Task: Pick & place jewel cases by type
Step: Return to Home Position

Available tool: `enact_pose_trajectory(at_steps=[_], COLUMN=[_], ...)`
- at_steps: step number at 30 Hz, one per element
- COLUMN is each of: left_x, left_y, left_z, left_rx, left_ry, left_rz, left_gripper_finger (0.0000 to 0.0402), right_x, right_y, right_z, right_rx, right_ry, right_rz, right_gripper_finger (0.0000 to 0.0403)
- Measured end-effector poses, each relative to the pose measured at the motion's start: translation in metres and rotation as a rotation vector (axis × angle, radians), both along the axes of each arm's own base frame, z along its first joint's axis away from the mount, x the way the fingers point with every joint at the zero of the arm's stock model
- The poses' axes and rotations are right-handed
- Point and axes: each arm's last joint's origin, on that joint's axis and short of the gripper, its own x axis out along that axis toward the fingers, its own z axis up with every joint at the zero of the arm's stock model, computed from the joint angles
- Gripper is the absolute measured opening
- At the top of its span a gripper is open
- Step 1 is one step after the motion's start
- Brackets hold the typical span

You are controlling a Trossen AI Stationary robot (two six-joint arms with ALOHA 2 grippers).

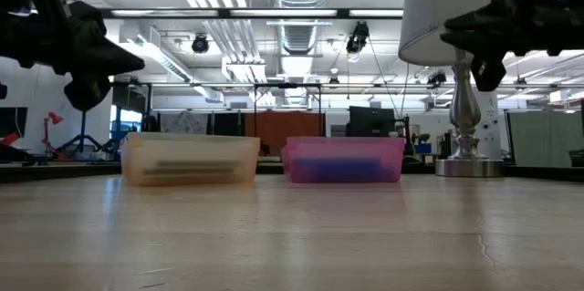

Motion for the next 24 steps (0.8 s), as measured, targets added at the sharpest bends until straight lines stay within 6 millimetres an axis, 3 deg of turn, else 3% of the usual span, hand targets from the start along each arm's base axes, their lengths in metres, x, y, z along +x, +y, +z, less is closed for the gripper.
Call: enact_pose_trajectory(at_steps=[6,15,24], left_x=[-0.001,-0.001,0.000], left_y=[0.000,0.000,0.000], left_z=[-0.001,0.002,0.001], left_rx=[0.001,0.002,0.002], left_ry=[-0.048,-0.138,-0.128], left_rz=[0.007,0.007,0.007], left_gripper_finger=[0.0000,0.0000,0.0000], right_x=[-0.009,-0.019,-0.019], right_y=[0.005,0.006,0.017], right_z=[-0.008,0.001,0.000], right_rx=[-0.006,-0.014,-0.002], right_ry=[-0.074,-0.195,-0.186], right_rz=[0.041,0.043,0.158], right_gripper_finger=[0.0082,0.0070,0.0079])
